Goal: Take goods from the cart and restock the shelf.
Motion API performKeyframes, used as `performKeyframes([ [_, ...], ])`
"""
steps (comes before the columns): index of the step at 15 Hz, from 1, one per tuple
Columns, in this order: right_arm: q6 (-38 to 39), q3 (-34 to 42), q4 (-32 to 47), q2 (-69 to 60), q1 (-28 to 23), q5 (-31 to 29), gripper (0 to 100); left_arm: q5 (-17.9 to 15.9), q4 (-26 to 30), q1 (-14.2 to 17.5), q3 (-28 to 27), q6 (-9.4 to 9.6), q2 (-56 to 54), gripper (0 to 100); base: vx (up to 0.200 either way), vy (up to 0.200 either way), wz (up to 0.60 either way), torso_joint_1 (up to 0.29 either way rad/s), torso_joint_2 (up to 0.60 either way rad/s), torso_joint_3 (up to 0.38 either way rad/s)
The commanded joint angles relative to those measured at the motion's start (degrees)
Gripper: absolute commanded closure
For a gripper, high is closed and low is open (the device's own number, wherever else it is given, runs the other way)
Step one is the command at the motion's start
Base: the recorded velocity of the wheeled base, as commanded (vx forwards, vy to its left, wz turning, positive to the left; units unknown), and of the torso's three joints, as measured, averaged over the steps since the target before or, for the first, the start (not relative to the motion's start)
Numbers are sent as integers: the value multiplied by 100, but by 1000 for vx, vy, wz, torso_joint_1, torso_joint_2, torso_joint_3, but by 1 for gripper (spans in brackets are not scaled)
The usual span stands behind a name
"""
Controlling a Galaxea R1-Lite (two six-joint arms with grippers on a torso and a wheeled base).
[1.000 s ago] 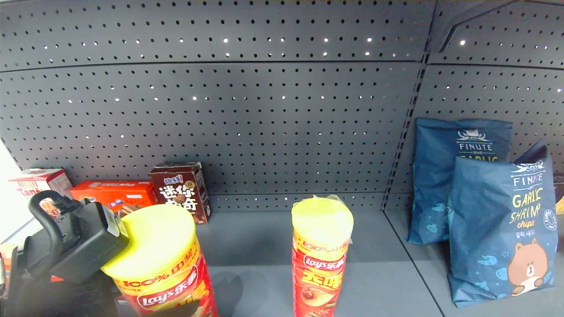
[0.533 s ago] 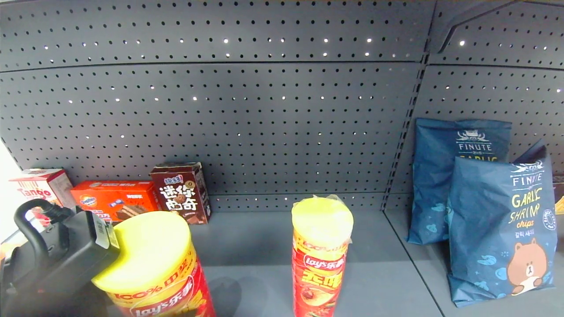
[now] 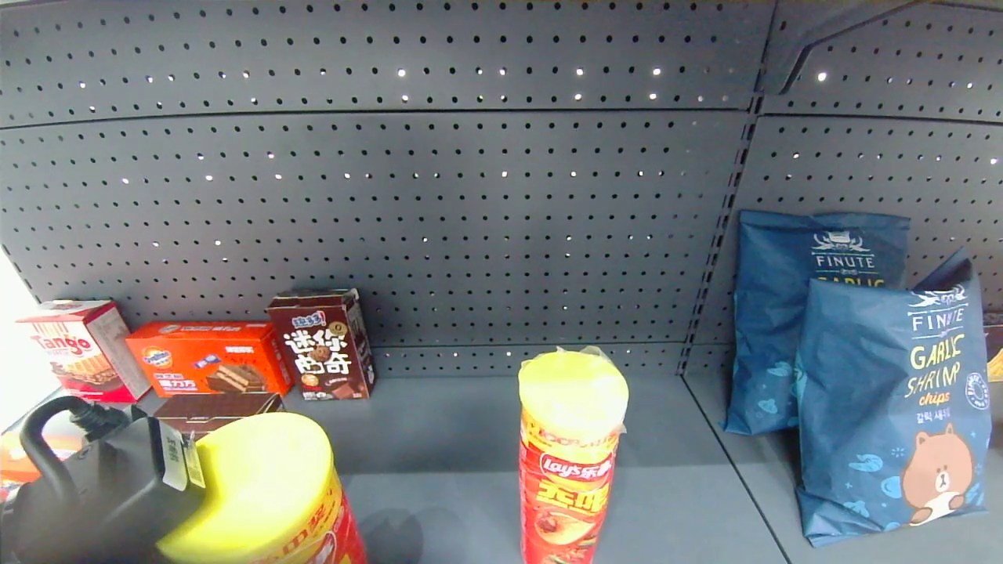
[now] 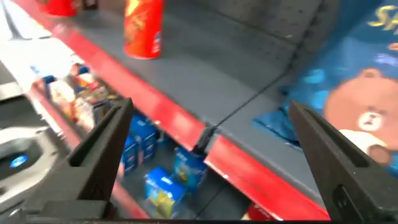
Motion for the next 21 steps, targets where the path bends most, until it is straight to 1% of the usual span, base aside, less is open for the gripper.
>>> performKeyframes([
  [1,38,-20,76,717,-34,181,0,1,-2,-16,-10,-1,-9,100,0,0,0,0,0,0],
  [2,29,-20,67,1139,-500,102,0,1,-2,-16,-1,-1,-9,100,0,0,0,0,0,0],
  [3,3,-20,67,1455,-1089,58,0,1,-2,-16,8,-1,-9,100,0,0,0,0,0,0],
  [5,-15,-20,67,1666,-2468,32,0,9,-2,-8,17,-1,-53,100,0,0,0,0,0,0],
  [6,-15,-20,67,1605,-3277,32,0,9,-2,1,17,-1,-105,100,0,0,0,0,0,0],
  [7,-15,-20,67,1482,-3945,32,0,9,-2,10,17,-1,-114,100,0,0,0,0,0,0],
  [8,-15,-20,67,1165,-4877,41,0,9,-2,1,8,-1,-114,100,0,0,0,0,0,0],
  [9,-6,-20,76,893,-5430,58,0,9,-2,-16,-10,-1,-114,100,0,0,0,0,0,0],
  [10,-6,-20,76,541,-5632,76,0,1,-2,-43,-10,8,-114,100,0,0,0,0,0,0],
  [11,20,-11,41,497,-5624,93,0,1,-11,-78,-10,8,-105,100,0,0,0,0,0,0],
  [12,64,77,-284,480,-5624,84,0,9,-2,-183,17,-1,-114,100,0,0,0,0,0,0],
  [13,231,138,-399,480,-5624,164,0,9,-2,-201,17,-1,-114,100,0,0,0,0,0,0],
  [15,785,103,-275,480,-5624,656,0,1,-2,-210,8,-1,-114,100,0,0,0,0,0,0],
  [16,1057,-11,32,480,-5624,1148,0,1,-2,-219,8,-1,-114,100,0,0,0,0,0,0],
  [18,1013,-11,41,480,-5624,1201,0,1,-2,-227,17,-1,-114,100,0,0,0,0,0,0],
  [21,1013,-29,67,488,-5641,990,0,45,6,-201,-89,-1,-88,100,0,0,0,0,0,0],
])
